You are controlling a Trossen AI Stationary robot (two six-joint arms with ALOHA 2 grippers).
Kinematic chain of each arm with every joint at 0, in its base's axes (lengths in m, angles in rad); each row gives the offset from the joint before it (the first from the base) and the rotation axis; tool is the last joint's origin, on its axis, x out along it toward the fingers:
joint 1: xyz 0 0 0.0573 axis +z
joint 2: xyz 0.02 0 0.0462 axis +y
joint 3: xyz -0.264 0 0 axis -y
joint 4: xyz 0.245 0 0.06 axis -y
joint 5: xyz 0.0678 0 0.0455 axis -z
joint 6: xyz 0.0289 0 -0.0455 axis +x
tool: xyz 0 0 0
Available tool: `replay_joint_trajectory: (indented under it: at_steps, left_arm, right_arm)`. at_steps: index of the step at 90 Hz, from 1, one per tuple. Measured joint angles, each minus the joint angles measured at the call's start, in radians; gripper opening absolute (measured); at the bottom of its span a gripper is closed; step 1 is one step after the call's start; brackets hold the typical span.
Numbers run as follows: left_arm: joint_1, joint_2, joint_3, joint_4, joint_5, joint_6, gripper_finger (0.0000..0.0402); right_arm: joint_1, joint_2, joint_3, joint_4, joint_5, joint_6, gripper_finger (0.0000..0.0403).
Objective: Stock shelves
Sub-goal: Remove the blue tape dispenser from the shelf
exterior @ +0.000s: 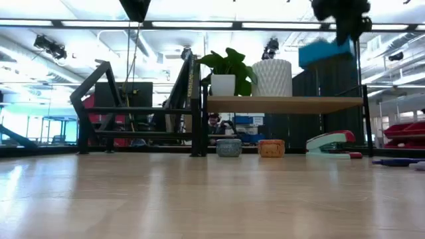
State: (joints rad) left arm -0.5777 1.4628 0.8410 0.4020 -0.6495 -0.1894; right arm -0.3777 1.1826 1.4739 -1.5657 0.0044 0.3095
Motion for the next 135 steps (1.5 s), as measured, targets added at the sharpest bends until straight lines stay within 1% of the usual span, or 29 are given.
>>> replay_joint_trajectory:
  at_steps: [12,21,29,37,47,58,67,73,80,85,93,107,114,127,135]
  left_arm:
    - [0.000,0.000,0.000,0.006,0.000,0.000,0.0041]
    - [0.000,0.000,0.000,0.008,0.000,0.000,0.0041]
    - [0.000,0.000,0.000,0.009,0.000,0.001,0.0041]
    - [0.001,0.000,0.000,0.012,0.000,0.002,0.0041]
    - [0.002,0.000,0.000,0.014,0.000,0.005,0.0041]
    - [0.002,0.000,0.000,0.015,0.000,0.033,0.0041]
    - [0.002,0.000,0.000,0.020,0.000,0.053,0.0041]
    - [0.004,0.000,0.000,0.022,0.000,0.054,0.0041]
    - [0.008,0.000,0.000,0.021,0.000,0.054,0.0041]
    - [0.008,0.000,0.000,0.021,0.000,0.054,0.0041]
    - [0.008,0.000,0.000,0.021,0.000,0.054,0.0041]
    - [0.008,0.000,0.000,0.021,0.000,0.054,0.0041]
    - [0.008,0.000,0.000,0.020,0.000,0.054,0.0041]
    - [0.008,0.000,0.000,0.019,0.000,0.054,0.0041]
    - [0.008,0.000,0.000,0.019,0.000,0.054,0.0041]
  right_arm:
    - [0.266,-0.027,-0.057,-0.004,-0.020,0.097,0.0172]
    - [0.439,-0.024,-0.143,-0.001,-0.034,0.157,0.0171]
    - [0.534,-0.025,-0.256,0.004,-0.031,0.198,0.0171]
    - [0.583,-0.022,-0.382,0.062,-0.021,0.213,0.0172]
    - [0.573,-0.022,-0.519,0.176,-0.016,0.171,0.0171]
    - [0.502,-0.022,-0.621,0.257,-0.008,0.082,0.0171]
    - [0.447,-0.023,-0.676,0.272,-0.007,-0.019,0.0171]
    - [0.423,-0.023,-0.708,0.277,-0.028,-0.086,0.0171]
    - [0.414,-0.023,-0.741,0.283,-0.042,-0.141,0.0171]
    - [0.415,-0.023,-0.764,0.277,-0.042,-0.151,0.0171]
    - [0.415,-0.023,-0.780,0.277,-0.042,-0.149,0.0174]
    - [0.415,-0.023,-0.778,0.276,-0.011,-0.133,0.0224]
    - [0.415,-0.023,-0.778,0.273,0.007,-0.121,0.0238]
    - [0.415,-0.023,-0.762,0.241,0.011,-0.107,0.0243]
    - [0.415,-0.023,-0.725,0.149,0.025,-0.107,0.0241]
